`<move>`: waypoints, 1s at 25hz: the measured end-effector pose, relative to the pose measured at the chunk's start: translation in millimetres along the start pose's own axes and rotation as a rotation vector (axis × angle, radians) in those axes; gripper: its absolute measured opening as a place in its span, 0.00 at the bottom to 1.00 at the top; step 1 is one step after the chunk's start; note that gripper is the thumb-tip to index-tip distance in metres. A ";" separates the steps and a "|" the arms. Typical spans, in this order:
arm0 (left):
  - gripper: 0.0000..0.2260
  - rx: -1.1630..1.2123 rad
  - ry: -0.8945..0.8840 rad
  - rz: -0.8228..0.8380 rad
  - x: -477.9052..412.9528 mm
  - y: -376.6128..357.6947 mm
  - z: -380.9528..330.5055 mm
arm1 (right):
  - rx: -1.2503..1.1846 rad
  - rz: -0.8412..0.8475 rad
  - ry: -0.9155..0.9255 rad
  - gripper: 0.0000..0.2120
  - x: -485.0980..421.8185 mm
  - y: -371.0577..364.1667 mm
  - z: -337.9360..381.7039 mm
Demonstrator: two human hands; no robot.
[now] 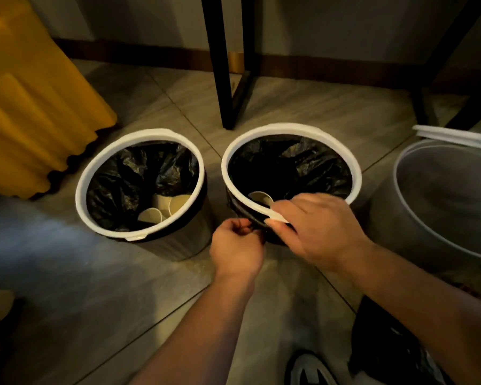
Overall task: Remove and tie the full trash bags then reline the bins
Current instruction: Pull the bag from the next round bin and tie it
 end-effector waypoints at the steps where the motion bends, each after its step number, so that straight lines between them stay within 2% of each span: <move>1: 0.10 0.013 -0.007 -0.001 1.2 -0.2 0.3 | 0.041 0.035 -0.002 0.12 -0.5 4.0 3.9; 5: 0.12 0.121 -0.012 0.016 1.9 5.5 1.2 | 0.083 0.396 -0.042 0.27 -2.5 18.9 8.1; 7: 0.15 0.184 0.012 0.037 3.4 7.4 -1.7 | -0.014 0.405 -0.072 0.29 -5.7 35.6 -6.6; 11: 0.20 0.307 0.080 0.065 7.0 10.9 -9.9 | -0.248 0.256 -0.173 0.24 -18.2 73.6 -33.9; 17: 0.16 0.304 0.105 0.141 7.6 17.2 -16.1 | -0.251 -0.204 -0.378 0.21 -64.8 106.8 -95.4; 21: 0.15 0.299 0.088 0.123 5.8 16.1 -28.0 | -0.496 -0.309 -0.648 0.22 -106.6 114.5 -129.3; 25: 0.16 0.283 0.071 0.121 8.3 17.1 -31.6 | -0.823 -0.488 -1.022 0.28 -134.4 101.4 -169.2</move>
Point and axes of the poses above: each hand's wrist, its own x-axis away from the middle knuckle, its own y-axis out of the back of the hand, z = x × y, the point moved 1 cm from there along -x, towards the middle knuckle, and after that the axes turned 4 degrees about z, right-handed, at the moved point
